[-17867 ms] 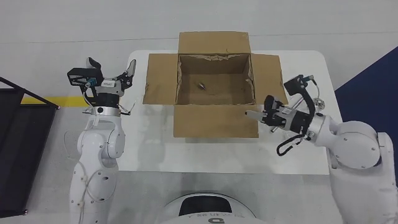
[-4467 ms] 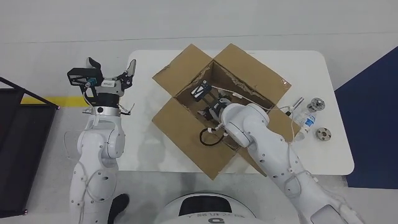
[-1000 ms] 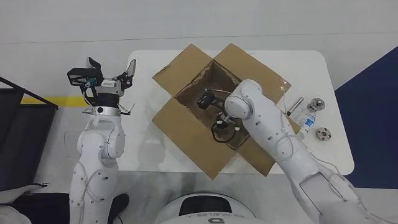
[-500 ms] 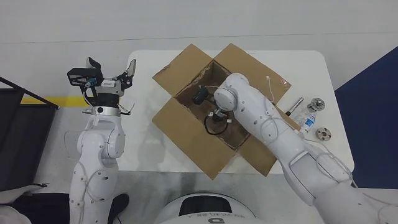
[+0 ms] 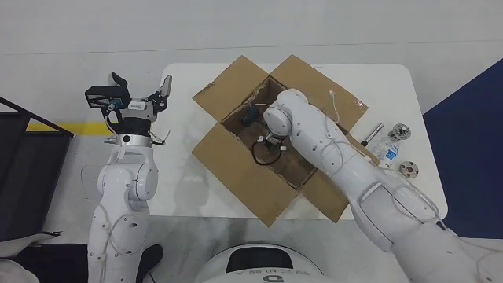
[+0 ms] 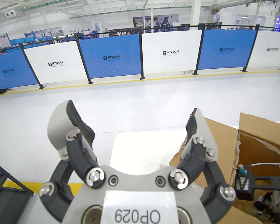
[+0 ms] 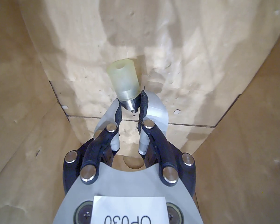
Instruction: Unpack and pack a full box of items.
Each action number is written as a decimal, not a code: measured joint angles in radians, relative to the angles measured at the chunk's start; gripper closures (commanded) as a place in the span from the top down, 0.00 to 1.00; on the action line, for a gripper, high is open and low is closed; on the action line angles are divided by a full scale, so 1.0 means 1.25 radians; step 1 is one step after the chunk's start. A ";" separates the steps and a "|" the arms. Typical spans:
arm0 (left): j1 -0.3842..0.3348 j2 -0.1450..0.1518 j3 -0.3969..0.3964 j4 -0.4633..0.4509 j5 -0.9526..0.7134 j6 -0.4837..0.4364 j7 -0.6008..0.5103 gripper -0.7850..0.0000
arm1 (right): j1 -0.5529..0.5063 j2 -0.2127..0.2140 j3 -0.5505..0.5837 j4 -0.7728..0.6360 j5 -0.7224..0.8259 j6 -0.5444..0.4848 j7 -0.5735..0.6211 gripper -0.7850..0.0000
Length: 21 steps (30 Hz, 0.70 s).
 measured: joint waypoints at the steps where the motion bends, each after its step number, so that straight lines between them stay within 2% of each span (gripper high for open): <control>1: 0.000 0.000 0.000 0.000 0.000 0.000 0.000 1.00 | -0.005 0.004 0.006 -0.013 -0.005 0.005 -0.007 0.00; 4: 0.000 0.000 0.000 0.000 0.000 0.000 0.000 1.00 | -0.033 0.023 0.040 -0.080 -0.031 0.025 -0.030 0.00; 8: 0.000 0.000 0.000 0.000 0.000 0.000 0.000 1.00 | -0.114 0.066 0.121 -0.232 -0.084 0.050 -0.061 0.00; 12: 0.000 0.000 0.000 0.000 0.000 0.000 0.000 1.00 | -0.214 0.104 0.202 -0.382 -0.126 0.035 -0.059 0.00; 16: 0.000 0.000 0.000 0.000 0.000 0.000 0.000 1.00 | -0.283 0.124 0.257 -0.469 -0.141 0.026 -0.071 0.00; 21: 0.000 0.000 0.000 0.000 0.000 0.000 0.000 1.00 | -0.391 0.147 0.331 -0.620 -0.171 0.009 -0.204 0.00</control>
